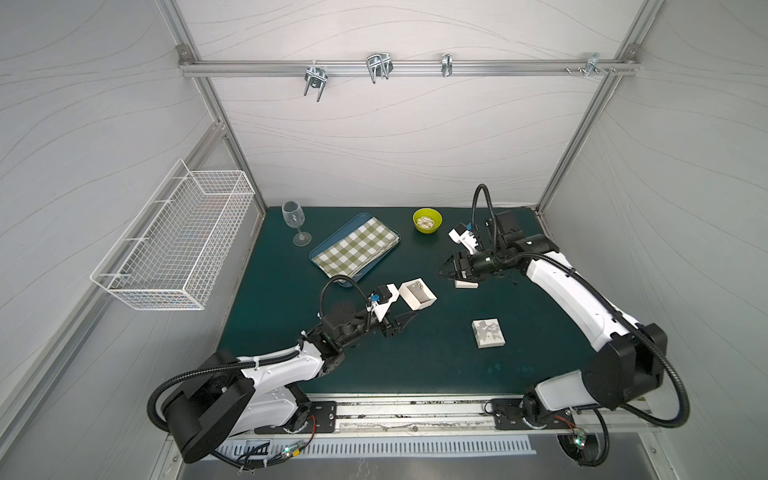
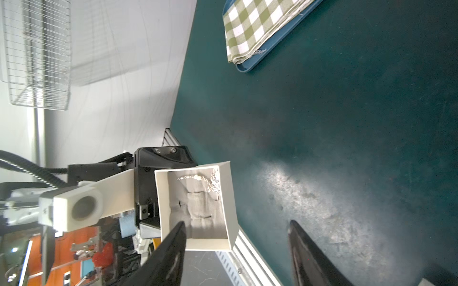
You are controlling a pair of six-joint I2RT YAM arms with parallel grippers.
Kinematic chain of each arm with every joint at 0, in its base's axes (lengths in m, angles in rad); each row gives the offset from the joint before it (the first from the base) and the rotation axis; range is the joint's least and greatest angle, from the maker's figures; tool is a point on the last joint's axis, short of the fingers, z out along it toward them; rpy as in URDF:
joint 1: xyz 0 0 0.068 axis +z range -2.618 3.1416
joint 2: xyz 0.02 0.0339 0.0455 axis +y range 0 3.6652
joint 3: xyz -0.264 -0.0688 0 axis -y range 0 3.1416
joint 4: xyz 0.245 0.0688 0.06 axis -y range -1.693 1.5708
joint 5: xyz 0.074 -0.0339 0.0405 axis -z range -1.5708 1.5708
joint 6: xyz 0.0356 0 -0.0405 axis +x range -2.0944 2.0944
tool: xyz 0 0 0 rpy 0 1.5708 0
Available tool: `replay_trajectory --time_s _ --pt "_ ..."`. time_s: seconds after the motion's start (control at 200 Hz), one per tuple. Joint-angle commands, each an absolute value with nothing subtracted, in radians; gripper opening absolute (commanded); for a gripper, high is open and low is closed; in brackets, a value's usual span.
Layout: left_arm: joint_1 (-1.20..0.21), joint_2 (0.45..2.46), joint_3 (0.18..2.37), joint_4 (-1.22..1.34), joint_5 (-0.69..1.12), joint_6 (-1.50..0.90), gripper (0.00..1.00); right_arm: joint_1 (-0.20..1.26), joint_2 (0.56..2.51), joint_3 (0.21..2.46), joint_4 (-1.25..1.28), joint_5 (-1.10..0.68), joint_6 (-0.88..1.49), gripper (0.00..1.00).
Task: Take the necklace out of the lift-off lid jewelry box
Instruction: Place the jewelry box at the center of the board.
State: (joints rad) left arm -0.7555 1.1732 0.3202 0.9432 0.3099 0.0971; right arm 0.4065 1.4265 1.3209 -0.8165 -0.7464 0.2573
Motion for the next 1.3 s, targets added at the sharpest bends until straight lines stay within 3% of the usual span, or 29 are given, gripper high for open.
replay_trajectory --time_s 0.0,0.33,0.69,1.18,1.295 --pt "-0.758 1.131 0.351 1.000 0.333 0.133 0.32 0.439 1.387 1.318 -0.905 -0.800 0.264 0.63" --pt "-0.762 1.081 0.368 0.903 0.326 0.147 0.31 0.503 1.424 1.311 -0.890 -0.754 0.245 0.57" --pt "-0.765 1.088 0.382 0.891 0.328 0.150 0.31 0.554 1.483 1.367 -0.936 -0.717 0.213 0.43" --pt "-0.765 1.083 0.385 0.827 0.309 0.168 0.35 0.558 1.515 1.370 -0.888 -0.796 0.211 0.00" --pt "-0.767 1.084 0.381 0.826 0.314 0.169 0.39 0.560 1.520 1.369 -0.883 -0.795 0.217 0.00"
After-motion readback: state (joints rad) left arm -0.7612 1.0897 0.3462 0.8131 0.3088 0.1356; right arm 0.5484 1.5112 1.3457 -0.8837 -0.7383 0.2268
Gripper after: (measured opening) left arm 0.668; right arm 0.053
